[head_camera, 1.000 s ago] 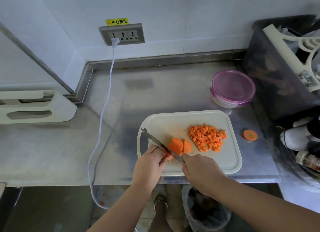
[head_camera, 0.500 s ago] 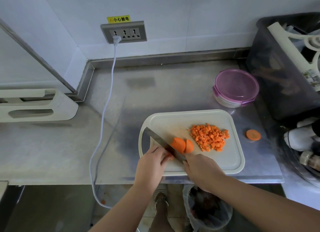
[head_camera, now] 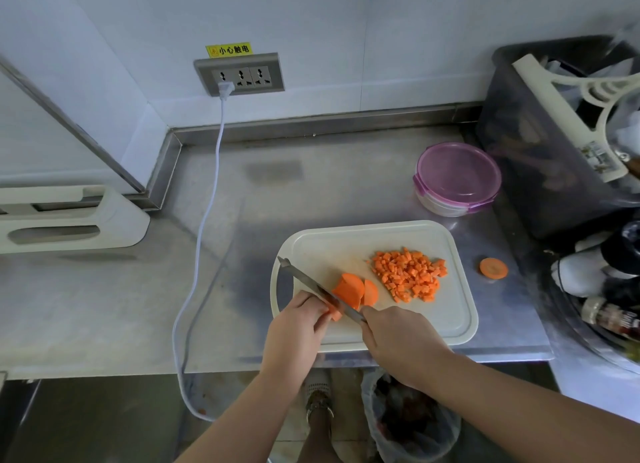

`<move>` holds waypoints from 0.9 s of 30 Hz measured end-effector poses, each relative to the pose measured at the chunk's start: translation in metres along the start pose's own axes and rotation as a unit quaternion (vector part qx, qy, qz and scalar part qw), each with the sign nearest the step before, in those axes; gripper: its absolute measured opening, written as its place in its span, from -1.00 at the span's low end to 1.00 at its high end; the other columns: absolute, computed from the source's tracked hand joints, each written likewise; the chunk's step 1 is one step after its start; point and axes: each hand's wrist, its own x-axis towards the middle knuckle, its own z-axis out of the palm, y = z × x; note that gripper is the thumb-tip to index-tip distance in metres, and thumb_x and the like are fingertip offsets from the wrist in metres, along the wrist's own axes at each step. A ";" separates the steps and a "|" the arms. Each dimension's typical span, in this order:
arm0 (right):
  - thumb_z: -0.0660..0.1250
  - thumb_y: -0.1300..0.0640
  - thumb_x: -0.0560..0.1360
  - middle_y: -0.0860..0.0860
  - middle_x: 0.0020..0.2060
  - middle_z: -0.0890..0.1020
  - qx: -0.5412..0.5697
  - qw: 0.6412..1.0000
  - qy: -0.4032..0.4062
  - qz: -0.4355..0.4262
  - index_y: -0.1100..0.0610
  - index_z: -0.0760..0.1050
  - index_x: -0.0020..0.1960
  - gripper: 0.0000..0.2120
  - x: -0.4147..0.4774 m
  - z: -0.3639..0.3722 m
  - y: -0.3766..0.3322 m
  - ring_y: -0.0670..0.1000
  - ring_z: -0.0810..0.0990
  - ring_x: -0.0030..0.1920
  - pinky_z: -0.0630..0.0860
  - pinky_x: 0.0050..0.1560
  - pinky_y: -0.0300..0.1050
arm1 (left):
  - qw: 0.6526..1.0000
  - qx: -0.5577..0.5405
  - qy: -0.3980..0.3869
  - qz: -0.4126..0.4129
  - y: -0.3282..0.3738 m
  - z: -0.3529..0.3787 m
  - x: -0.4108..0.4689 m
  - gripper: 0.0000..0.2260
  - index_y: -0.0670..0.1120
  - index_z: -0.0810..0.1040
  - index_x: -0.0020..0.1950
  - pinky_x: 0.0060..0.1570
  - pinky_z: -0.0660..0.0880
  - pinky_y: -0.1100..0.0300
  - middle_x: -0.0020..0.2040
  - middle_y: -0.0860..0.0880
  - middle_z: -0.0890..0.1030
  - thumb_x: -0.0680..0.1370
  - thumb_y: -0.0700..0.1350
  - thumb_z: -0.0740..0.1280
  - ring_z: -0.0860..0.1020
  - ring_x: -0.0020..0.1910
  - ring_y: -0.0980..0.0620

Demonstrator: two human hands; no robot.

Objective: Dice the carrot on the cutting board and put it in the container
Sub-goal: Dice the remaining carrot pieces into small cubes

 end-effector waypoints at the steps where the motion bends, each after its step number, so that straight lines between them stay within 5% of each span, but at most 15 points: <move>1: 0.04 0.16 0.65 -0.04 -0.35 0.29 -0.003 1.000 0.000 -0.003 0.15 0.36 0.22 -0.79 0.000 0.000 0.000 0.07 0.43 -0.28 0.40 -0.34 -0.08 | 1.000 -0.002 -0.005 -0.005 0.000 -0.001 0.000 -0.92 0.02 0.62 -0.17 -0.37 0.47 0.29 -0.12 0.09 0.58 0.45 -0.16 0.45 0.58 -0.32 0.05; 5: 0.05 0.16 0.65 -0.02 -0.29 0.38 -0.010 1.000 -0.004 0.000 0.14 0.36 0.22 -0.80 0.000 0.000 -0.001 0.06 0.46 -0.26 0.51 -0.23 -0.03 | 1.000 -0.004 -0.019 -0.014 0.002 -0.003 -0.001 -0.92 0.03 0.63 -0.16 -0.40 0.34 0.54 -0.10 0.12 0.57 0.47 -0.16 0.44 0.57 -0.31 0.10; 9: 0.04 0.13 0.65 -0.01 -0.28 0.41 -0.006 1.000 -0.009 0.012 0.12 0.35 0.21 -0.81 0.002 0.002 0.000 0.02 0.43 -0.31 0.39 -0.34 -0.12 | 1.000 0.004 -0.018 -0.017 0.003 -0.002 0.000 -0.95 -0.01 0.65 -0.15 -0.28 0.46 0.25 -0.09 0.09 0.58 0.48 -0.15 0.43 0.58 -0.26 0.05; 15: 0.05 0.17 0.64 -0.05 -0.35 0.30 -0.026 0.999 -0.023 0.005 0.14 0.31 0.26 -0.79 0.003 0.001 -0.001 -0.06 0.27 -0.41 0.19 -0.47 -0.18 | 0.998 -0.001 -0.036 -0.043 0.005 -0.004 0.001 -0.92 -0.05 0.66 -0.06 -0.16 0.40 0.30 -0.02 0.09 0.58 0.53 -0.12 0.37 0.57 -0.14 0.06; 27: 0.06 0.15 0.64 -0.07 -0.34 0.36 0.082 0.993 -0.027 0.078 0.11 0.36 0.12 -0.87 0.015 0.014 -0.006 -0.03 0.42 -0.32 0.35 -0.33 -0.18 | 0.998 -0.032 -0.024 -0.044 0.002 0.000 0.000 -0.97 -0.05 0.64 -0.09 -0.16 0.50 0.14 -0.06 0.12 0.59 0.50 -0.12 0.41 0.57 -0.16 0.06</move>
